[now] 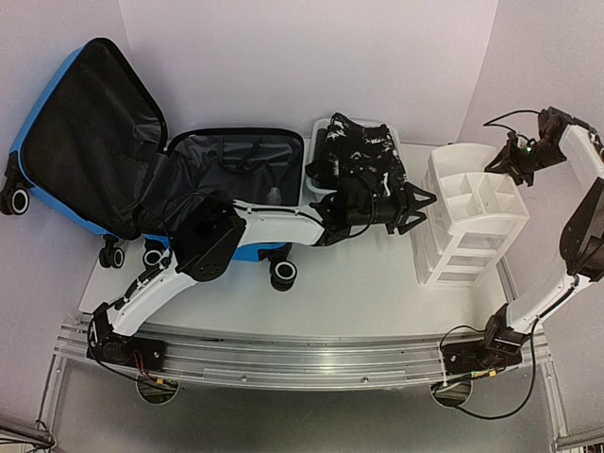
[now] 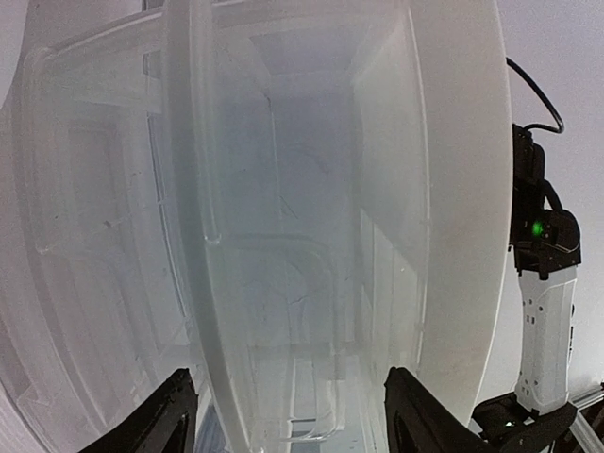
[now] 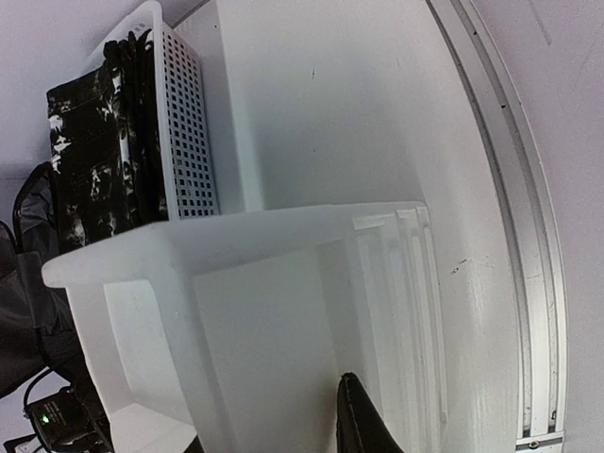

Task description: Open, take out, and arrange the luggage

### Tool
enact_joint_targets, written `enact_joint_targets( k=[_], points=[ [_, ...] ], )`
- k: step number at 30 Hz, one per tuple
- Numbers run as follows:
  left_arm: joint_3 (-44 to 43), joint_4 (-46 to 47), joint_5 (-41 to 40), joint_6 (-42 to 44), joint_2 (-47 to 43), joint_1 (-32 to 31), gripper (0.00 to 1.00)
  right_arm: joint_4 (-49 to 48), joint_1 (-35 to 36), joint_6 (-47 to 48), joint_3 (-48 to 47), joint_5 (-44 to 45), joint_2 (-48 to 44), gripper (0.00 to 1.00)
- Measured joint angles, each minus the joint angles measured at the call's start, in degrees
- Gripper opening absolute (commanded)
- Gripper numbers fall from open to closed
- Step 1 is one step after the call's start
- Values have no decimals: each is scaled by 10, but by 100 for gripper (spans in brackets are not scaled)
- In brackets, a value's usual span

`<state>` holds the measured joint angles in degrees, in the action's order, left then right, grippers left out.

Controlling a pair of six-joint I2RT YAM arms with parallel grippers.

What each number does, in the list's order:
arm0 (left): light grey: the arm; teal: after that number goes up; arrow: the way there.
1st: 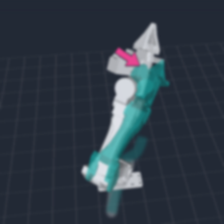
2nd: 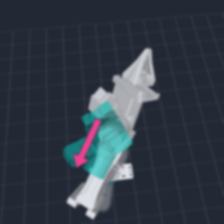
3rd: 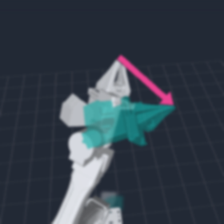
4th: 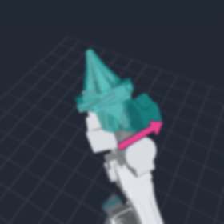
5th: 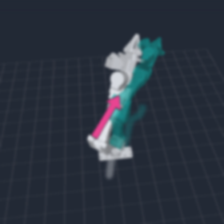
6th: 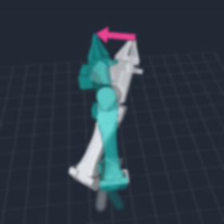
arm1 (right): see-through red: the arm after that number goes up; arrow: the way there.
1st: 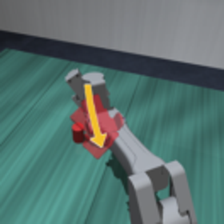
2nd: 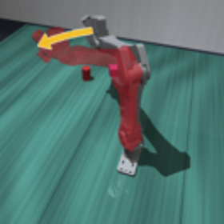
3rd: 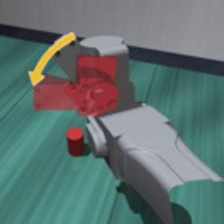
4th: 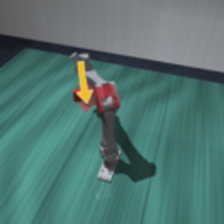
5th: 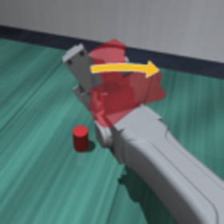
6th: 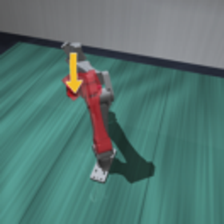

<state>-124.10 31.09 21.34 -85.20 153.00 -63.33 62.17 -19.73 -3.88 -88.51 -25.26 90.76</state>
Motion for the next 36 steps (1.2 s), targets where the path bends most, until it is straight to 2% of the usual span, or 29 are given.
enact_joint_targets(
  k=[9, 22, 26, 29, 36],
  points=[
    [-5, 16, -4, -51, 6, 10, 54, -2, -1, -2, 0, 0, 1, 24],
    [43, 78, 20, -56, -3, 32, 55, 1, 3, 3, -8, -10, 10, 24],
    [41, 93, 26, -40, -4, 32, 55, 7, 6, 17, -23, -29, 25, 23],
    [46, 109, 32, -18, -5, 33, 53, 6, 18, 30, -36, -31, 38, 17],
    [65, 119, 69, 101, -21, 41, 50, 5, 62, 77, -62, 21, 49, 11]
  ],
)
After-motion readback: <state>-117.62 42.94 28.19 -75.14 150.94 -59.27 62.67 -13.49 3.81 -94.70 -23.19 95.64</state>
